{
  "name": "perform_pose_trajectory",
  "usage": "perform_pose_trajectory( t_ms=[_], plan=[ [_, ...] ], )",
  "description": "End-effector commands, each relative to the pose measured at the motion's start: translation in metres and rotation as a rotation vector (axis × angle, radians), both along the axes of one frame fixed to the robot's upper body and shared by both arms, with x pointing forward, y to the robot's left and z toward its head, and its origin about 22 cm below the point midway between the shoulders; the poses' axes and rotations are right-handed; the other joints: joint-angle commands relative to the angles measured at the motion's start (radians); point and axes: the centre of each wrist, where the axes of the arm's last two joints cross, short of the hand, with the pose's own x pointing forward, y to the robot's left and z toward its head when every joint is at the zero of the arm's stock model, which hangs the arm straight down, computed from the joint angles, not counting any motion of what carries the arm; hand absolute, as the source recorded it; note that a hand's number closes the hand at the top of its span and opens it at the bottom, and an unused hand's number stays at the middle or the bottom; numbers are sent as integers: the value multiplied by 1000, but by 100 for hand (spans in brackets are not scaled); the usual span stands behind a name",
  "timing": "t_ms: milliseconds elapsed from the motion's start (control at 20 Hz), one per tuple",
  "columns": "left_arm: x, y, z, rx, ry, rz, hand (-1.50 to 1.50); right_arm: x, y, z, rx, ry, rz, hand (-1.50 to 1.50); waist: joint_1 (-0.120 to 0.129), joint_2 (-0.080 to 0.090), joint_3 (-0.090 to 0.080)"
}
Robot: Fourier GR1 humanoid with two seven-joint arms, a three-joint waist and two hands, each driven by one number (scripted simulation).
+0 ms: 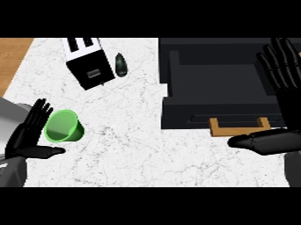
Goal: Pick up the cup, place it into the drawer and close the drawer
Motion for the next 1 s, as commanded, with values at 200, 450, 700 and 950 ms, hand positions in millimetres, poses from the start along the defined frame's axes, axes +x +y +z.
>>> perform_pose_trajectory(
  t_ms=[200,450,700,950],
  plan=[
    [-14,-19,-30,-5,-42,-9,-150,3,-11,9,8,-19,-5,-150,-16,7,-3],
    [-11,-3,-21,-29,-73,7,-150,7,-3,6,-6,-16,19,-150,-12,7,-3],
    [-15,-16,-31,-43,-87,0,-150,5,0,1,-5,-3,8,-150,-17,10,-4],
    [-9,-27,-32,-27,-100,-14,-150,9,-5,0,1,11,8,-150,-18,9,-4]
  ],
)
